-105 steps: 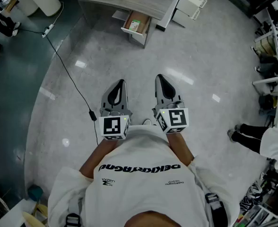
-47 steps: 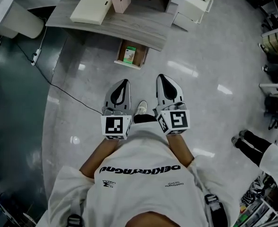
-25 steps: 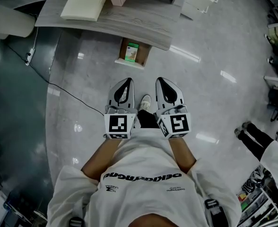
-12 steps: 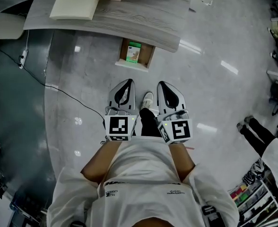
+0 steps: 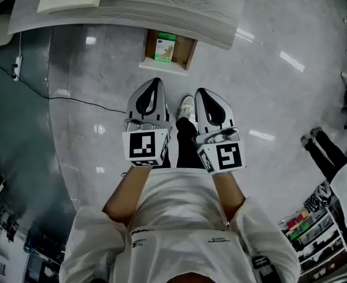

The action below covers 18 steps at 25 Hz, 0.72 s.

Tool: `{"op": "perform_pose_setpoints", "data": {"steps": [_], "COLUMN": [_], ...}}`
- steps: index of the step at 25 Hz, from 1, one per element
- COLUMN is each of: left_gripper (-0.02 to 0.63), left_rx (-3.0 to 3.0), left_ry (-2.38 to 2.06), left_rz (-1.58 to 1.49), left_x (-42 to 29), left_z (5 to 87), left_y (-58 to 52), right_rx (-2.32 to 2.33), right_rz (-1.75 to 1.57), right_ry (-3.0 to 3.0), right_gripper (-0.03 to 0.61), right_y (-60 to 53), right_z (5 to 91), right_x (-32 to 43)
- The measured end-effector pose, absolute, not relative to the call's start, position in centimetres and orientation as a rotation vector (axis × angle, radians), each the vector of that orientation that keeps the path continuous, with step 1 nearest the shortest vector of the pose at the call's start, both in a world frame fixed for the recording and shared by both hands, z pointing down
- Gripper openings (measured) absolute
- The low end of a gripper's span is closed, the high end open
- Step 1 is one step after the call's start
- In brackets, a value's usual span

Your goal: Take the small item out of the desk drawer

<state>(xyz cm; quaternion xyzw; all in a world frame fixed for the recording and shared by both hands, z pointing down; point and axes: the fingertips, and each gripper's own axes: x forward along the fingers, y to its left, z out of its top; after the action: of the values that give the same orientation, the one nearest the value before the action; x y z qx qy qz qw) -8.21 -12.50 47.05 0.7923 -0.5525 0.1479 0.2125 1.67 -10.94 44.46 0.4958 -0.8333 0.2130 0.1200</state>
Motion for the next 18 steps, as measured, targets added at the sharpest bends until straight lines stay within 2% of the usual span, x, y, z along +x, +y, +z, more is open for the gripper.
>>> {"op": "perform_pose_setpoints", "data": {"steps": [18], "left_gripper": [0.015], "left_rx": [2.082], "left_ry": [-1.473], "left_rz": [0.497], "left_x": [-7.0], "left_z": [56.6], "left_y": [-15.9], "right_rx": [1.451], "right_rz": [0.705], "right_ry": [-2.387], "right_gripper": [0.028], "right_y": [-10.6], "right_z": [51.1], "right_x": [2.1]}}
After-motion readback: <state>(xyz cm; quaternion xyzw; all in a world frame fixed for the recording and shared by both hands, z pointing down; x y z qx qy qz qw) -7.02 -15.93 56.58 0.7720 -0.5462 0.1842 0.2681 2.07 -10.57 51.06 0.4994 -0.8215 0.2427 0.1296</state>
